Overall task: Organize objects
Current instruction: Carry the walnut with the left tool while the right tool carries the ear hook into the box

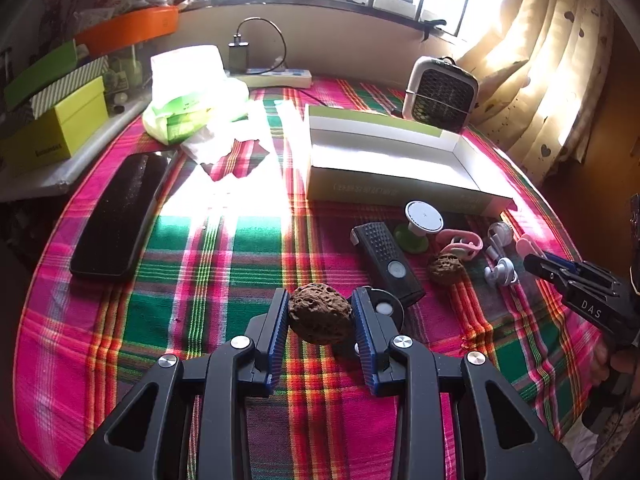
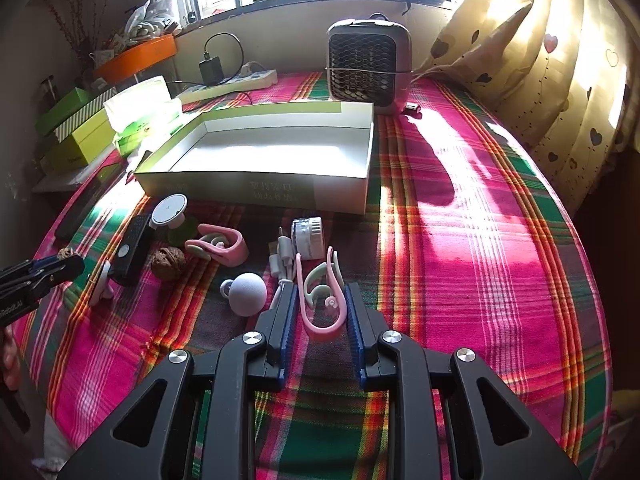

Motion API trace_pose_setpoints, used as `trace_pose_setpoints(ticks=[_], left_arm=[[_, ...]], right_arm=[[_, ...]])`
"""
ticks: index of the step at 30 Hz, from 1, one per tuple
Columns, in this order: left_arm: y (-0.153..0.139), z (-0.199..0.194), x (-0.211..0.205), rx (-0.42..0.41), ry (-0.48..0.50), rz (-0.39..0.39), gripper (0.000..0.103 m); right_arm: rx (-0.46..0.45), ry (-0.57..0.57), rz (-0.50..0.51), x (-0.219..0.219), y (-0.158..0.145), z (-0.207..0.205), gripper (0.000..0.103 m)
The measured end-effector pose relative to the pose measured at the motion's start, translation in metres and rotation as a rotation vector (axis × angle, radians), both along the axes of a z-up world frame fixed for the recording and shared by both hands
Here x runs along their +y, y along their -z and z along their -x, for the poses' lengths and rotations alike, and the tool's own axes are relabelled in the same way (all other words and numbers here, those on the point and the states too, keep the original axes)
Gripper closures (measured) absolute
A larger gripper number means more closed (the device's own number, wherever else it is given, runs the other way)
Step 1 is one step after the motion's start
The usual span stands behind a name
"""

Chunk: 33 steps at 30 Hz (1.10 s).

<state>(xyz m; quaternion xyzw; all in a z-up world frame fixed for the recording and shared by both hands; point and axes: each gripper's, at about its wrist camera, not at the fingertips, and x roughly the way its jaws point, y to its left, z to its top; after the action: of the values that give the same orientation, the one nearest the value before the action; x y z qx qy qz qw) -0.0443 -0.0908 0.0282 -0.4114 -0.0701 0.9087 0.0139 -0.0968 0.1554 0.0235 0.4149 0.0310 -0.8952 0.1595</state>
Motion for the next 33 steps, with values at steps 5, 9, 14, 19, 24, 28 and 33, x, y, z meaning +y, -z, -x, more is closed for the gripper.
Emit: trace_pose_setpoints(ticks=[5, 9, 14, 19, 24, 28, 33], left_arm=[[-0.004, 0.012, 0.001, 0.003, 0.006, 0.015, 0.074], [-0.008, 0.022, 0.002, 0.012, 0.014, 0.015, 0.074], [-0.014, 0.041, 0.004, 0.008, 0.037, -0.002, 0.074], [-0.023, 0.062, 0.006, 0.022, 0.051, 0.003, 0.074], [-0.029, 0.079, 0.008, 0.033, 0.069, 0.002, 0.074], [-0.030, 0.094, 0.006, 0.019, 0.075, -0.022, 0.074], [-0.032, 0.111, 0.009, 0.022, 0.089, -0.021, 0.074]], right_arm=[[0.018, -0.004, 0.007, -0.003, -0.010, 0.005, 0.079], [0.026, -0.009, 0.008, -0.007, -0.018, 0.012, 0.079], [0.035, -0.016, 0.014, -0.013, -0.027, 0.022, 0.079], [0.037, -0.034, 0.015, -0.022, -0.034, 0.036, 0.079], [0.034, -0.046, 0.015, -0.033, -0.039, 0.050, 0.079], [0.030, -0.059, 0.007, -0.043, -0.041, 0.060, 0.079], [0.024, -0.065, 0.009, -0.054, -0.043, 0.075, 0.079]])
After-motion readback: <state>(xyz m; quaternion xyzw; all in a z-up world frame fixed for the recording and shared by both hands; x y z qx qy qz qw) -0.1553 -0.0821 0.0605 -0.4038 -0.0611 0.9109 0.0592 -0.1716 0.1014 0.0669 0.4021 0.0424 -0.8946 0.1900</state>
